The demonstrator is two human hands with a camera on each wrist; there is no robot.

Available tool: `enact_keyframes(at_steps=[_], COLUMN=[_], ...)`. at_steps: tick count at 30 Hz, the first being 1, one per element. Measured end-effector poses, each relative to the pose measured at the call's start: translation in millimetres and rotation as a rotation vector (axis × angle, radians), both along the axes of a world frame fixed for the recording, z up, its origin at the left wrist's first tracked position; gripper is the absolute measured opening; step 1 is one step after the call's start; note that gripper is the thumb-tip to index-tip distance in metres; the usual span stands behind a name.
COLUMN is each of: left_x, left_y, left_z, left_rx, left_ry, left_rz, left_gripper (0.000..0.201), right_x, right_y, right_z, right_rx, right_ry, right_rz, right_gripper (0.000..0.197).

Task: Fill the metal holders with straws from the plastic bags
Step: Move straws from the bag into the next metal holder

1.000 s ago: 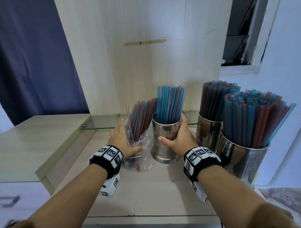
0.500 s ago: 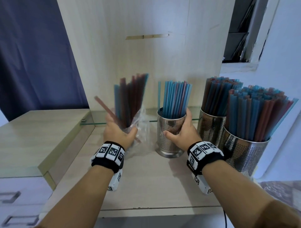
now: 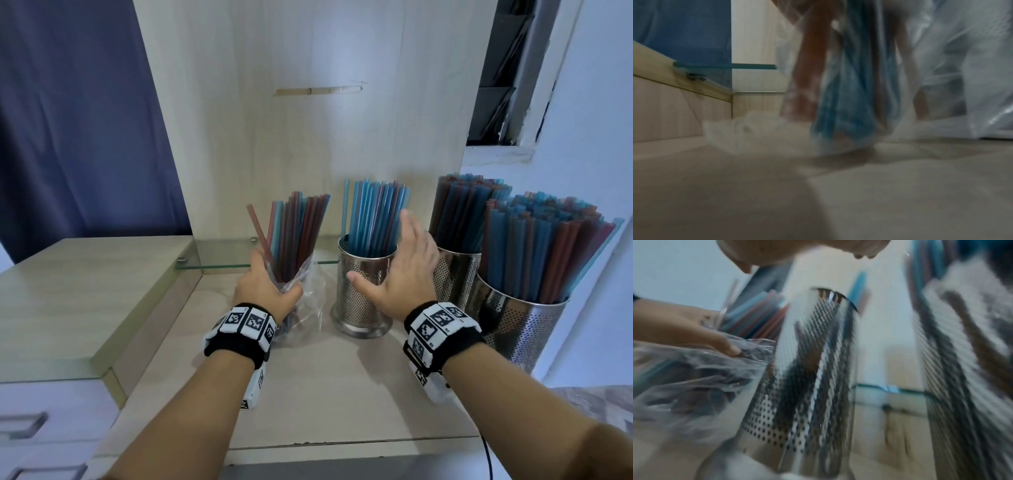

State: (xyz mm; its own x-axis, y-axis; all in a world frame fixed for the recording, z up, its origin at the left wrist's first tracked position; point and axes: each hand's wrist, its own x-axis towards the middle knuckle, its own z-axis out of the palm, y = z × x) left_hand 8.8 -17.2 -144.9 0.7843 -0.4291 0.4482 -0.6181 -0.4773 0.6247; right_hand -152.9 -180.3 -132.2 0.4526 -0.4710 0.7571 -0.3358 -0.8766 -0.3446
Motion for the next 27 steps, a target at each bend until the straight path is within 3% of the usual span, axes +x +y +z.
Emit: enact_keyframes(at_steps=[2, 3, 7, 9, 12, 15, 17, 21, 24, 27], left_x=[3, 4, 4, 2, 3, 9, 11, 5, 1, -4], left_y=[-1, -1, -3, -4, -6, -11, -9, -1, 1, 2], left_z=[-1, -1, -3, -2, 3, -3, -8, -7, 0, 4], left_rx=[-0.026, -0.039, -0.147, -0.172, -0.168, -0.073, -0.074, -0.172, -0.110, -0.067], left_ry=[0.003, 0.008, -0.066, -0.142, 0.020, 0.092, 0.056, 0.057, -0.020, -0.024], left_rz=[-0.004, -0.006, 0.015, 0.023, -0.059, -0.124, -0.150, -0.204, -0.192, -0.117], left_gripper=[0.060, 0.059, 0.064, 0.071, 0.102, 0.089, 0.093, 0.122, 0.119, 0.111], right_x=[2, 4, 20, 38, 66, 79, 82, 82, 75, 68], right_y=[14, 23, 63, 73, 86, 92, 91, 82, 70, 61], right_z=[11, 17, 29, 29, 29, 33, 38, 48, 59, 71], right_rx=[-0.140, -0.115, 0.395, 0.595, 0.701, 0.703, 0.698, 0.741, 0.692, 0.594], right_ry=[-0.038, -0.026, -0.087, -0.150, -0.145, -0.139, -0.160, -0.174, -0.090, -0.014], right_rz=[0.093, 0.189, 0.487, 0.495, 0.519, 0.484, 0.458, 0.493, 0.574, 0.612], right_gripper=[0.105, 0.101, 0.115, 0.134, 0.160, 0.165, 0.163, 0.140, 0.102, 0.083])
